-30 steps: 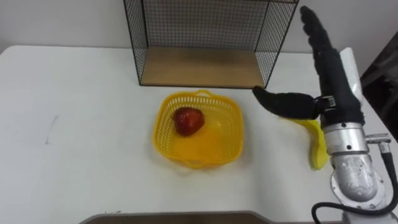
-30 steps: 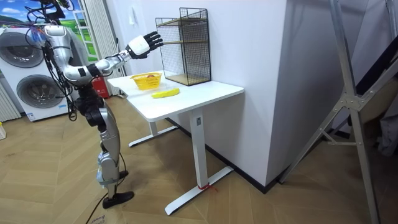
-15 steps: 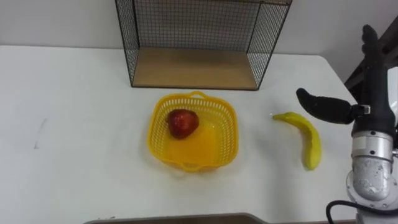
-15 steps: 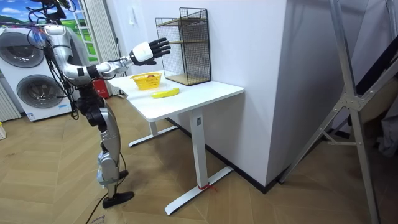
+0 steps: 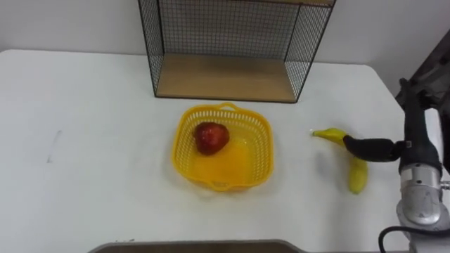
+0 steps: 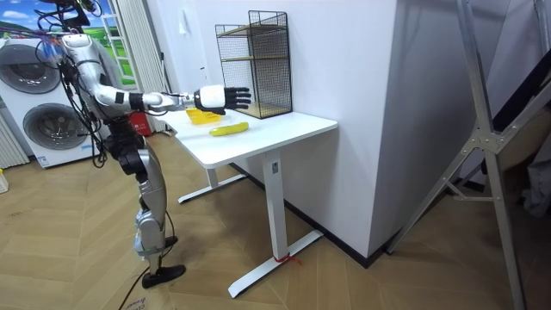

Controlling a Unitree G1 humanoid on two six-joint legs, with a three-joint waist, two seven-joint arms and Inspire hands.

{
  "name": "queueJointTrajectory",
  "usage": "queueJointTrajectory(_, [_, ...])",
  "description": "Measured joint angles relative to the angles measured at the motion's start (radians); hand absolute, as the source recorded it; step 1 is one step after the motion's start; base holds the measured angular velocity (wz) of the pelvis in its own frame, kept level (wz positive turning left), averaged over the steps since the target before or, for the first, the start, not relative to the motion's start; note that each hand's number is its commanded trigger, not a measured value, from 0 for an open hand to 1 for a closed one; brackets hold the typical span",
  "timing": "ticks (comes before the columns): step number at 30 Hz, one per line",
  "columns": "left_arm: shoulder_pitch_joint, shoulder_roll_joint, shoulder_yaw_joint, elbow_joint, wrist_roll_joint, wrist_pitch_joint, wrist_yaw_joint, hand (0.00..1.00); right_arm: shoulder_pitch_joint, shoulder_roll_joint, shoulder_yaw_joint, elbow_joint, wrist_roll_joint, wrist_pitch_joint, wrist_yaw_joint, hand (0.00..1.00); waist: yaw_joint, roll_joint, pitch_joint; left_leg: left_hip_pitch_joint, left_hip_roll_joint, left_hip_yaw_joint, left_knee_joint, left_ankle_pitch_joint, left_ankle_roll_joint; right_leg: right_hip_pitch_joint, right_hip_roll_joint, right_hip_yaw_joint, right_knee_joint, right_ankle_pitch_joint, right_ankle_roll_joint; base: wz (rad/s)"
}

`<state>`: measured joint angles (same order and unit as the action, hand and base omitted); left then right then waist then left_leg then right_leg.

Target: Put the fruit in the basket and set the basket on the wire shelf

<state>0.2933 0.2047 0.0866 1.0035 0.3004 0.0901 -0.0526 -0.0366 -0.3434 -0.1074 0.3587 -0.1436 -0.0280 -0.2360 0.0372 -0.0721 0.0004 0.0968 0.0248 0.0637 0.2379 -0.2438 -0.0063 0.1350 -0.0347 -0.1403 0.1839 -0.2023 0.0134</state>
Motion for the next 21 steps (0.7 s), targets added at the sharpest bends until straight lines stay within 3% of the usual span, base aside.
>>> queueJointTrajectory(9, [0.016, 0.001, 0.0, -0.025, 0.006, 0.036, -0.022, 0.0, -0.071, -0.031, 0.004, 0.266, 0.01, 0.052, 0.12, 0.0, -0.003, -0.009, -0.0021, 0.001, -0.001, -0.02, 0.002, 0.0, 0.0, 0.015, -0.001, -0.025, 0.001, 0.0, 0.0, 0.07])
queueJointTrajectory(17, [0.013, 0.008, 0.001, -0.002, 0.006, 0.037, -0.02, 0.0, -0.123, -0.031, -0.001, 0.397, 0.027, 0.042, 0.173, 0.0, 0.0, -0.014, 0.0035, 0.001, -0.002, -0.028, 0.004, 0.002, -0.001, 0.025, -0.002, -0.031, -0.002, 0.0, 0.0, 0.02])
queueJointTrajectory(21, [0.012, 0.008, 0.002, -0.001, 0.007, 0.051, -0.02, 0.0, -0.137, -0.031, -0.017, 0.453, 0.011, 0.035, 0.204, 0.0, -0.003, -0.023, 0.0014, -0.002, -0.005, -0.044, 0.019, 0.001, -0.002, 0.04, 0.0, -0.04, -0.018, 0.0, -0.001, 0.12])
